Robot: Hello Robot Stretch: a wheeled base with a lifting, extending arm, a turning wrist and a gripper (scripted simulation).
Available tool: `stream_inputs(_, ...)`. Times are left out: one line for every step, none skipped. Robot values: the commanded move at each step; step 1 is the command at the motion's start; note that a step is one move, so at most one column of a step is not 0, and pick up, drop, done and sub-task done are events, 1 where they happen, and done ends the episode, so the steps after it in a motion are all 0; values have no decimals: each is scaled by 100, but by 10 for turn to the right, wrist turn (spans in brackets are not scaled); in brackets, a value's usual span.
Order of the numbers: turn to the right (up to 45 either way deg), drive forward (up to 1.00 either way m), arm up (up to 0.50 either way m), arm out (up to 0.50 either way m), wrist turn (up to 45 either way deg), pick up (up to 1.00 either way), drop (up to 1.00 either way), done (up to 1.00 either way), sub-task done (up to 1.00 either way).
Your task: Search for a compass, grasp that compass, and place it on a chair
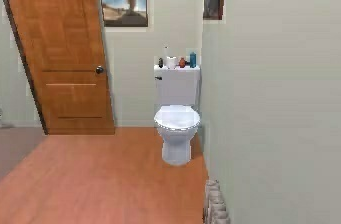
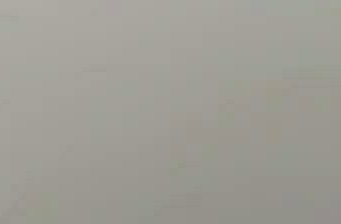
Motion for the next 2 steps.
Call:
stream_inputs(-450, 0, 0, 0, 0, 0, 0, 0, 0)
stream_inputs(-450, 0, 0, 0, 0, 0, 0, 0, 0)
